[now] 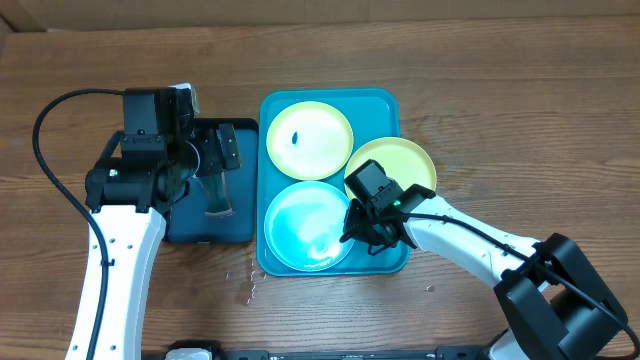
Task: Clean dirty plates on tray and stack at the side
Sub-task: 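Release the sponge onto the black tray and raise the left gripper, then grip the light blue plate rim with the right gripper and lift it, then tilt the light blue plate over the black tray to drain water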
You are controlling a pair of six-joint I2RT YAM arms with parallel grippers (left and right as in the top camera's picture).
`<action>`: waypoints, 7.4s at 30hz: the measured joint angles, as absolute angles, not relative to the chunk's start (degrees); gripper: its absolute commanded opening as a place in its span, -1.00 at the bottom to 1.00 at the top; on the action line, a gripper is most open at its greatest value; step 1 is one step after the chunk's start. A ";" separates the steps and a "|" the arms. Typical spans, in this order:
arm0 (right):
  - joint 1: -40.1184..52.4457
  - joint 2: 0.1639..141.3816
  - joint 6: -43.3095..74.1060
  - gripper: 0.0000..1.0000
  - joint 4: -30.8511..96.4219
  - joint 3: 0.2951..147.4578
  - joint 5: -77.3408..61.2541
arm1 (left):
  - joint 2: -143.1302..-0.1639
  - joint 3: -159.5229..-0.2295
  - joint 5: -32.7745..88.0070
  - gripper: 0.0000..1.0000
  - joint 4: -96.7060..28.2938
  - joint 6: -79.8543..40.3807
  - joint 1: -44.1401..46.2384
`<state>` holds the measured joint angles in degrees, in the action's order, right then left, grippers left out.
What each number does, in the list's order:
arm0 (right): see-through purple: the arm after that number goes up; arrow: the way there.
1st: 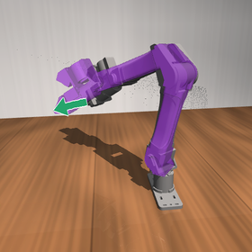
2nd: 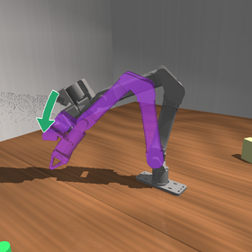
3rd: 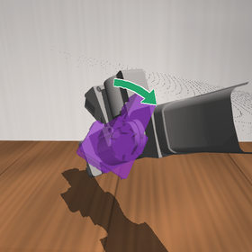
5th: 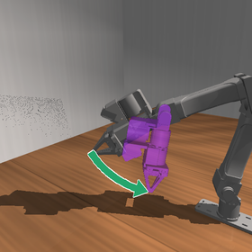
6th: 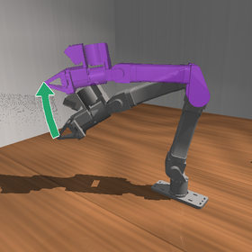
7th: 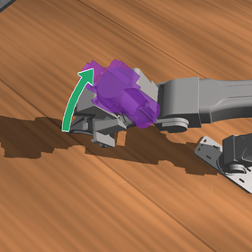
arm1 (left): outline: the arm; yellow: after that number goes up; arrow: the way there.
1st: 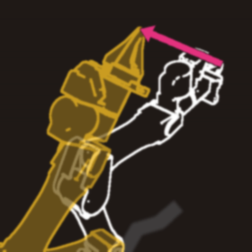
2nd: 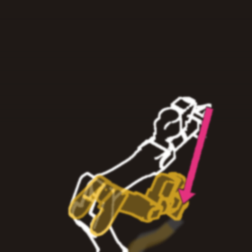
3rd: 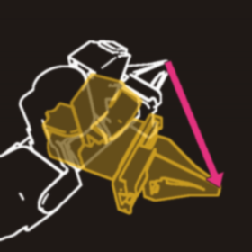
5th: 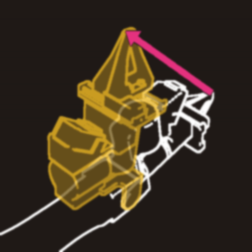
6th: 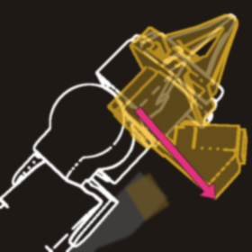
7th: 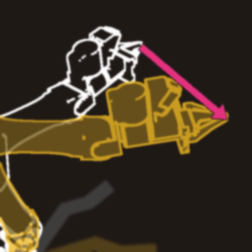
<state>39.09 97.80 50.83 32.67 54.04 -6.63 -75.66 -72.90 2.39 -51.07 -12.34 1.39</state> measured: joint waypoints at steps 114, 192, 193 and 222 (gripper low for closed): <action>39.13 85.56 49.41 -0.92 40.07 58.98 -10.22 | -70.94 -75.77 0.21 0.99 -58.57 -20.69 -12.91; 50.78 114.41 -12.88 -0.92 -22.06 77.08 18.57 | -71.05 -75.79 0.19 1.00 -58.57 -20.88 -12.91; 50.81 114.41 -14.15 -0.92 -22.55 77.08 19.07 | -71.05 -75.79 0.19 0.99 -58.59 -20.88 -12.91; 57.01 114.41 -22.96 -0.92 -29.52 77.08 39.13 | -71.05 -75.79 0.19 1.00 -58.59 -20.88 -12.91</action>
